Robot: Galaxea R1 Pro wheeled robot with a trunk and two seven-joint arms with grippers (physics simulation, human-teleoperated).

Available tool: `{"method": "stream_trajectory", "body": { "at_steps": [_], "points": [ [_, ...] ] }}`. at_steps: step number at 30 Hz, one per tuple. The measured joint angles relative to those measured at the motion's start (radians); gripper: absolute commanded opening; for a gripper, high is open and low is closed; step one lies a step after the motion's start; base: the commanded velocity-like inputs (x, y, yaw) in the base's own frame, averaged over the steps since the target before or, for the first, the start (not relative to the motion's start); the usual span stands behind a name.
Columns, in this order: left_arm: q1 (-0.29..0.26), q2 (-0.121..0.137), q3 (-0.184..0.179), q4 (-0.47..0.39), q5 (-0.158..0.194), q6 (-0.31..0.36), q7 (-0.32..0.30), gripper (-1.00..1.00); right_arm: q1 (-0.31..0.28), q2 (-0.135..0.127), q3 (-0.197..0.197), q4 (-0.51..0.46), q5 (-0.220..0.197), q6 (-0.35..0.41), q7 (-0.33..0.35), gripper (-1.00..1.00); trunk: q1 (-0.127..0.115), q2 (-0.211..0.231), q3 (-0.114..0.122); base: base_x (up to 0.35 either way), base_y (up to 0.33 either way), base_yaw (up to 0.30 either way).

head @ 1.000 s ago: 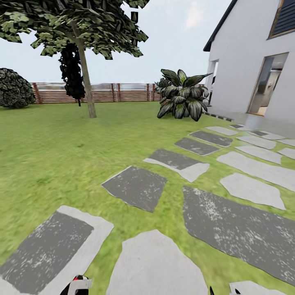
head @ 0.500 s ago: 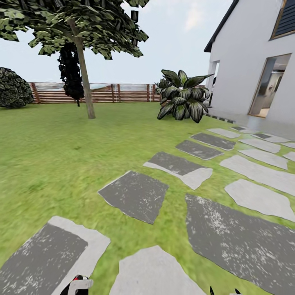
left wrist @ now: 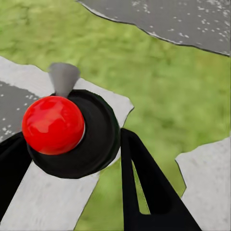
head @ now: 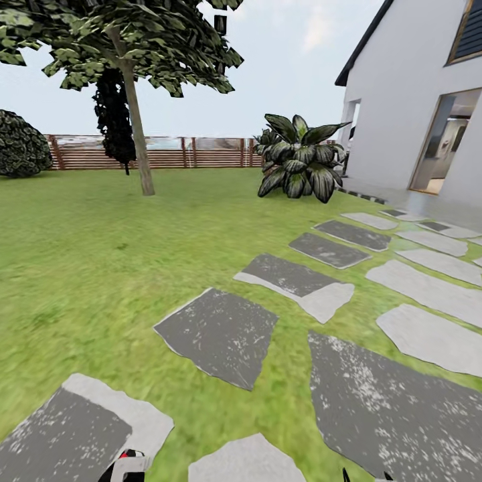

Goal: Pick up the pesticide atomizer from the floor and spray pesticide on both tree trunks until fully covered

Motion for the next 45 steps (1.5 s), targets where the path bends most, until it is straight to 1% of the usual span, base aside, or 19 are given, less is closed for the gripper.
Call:
{"method": "stream_trajectory", "body": {
  "at_steps": [25,45],
  "points": [
    [0.0,0.0,0.0,0.0,0.0,0.0,0.0,-1.0,0.0,0.0,0.001,0.0,0.0,0.0,0.0,1.0,0.0,0.0,0.0,0.34,0.0,0.005],
    [0.0,0.0,0.0,0.0,0.0,0.0,0.0,-1.0,0.0,0.0,0.001,-0.002,-0.001,-0.001,0.0,1.0,0.0,0.0,0.0,0.34,0.0,0.114]
  ]
}}
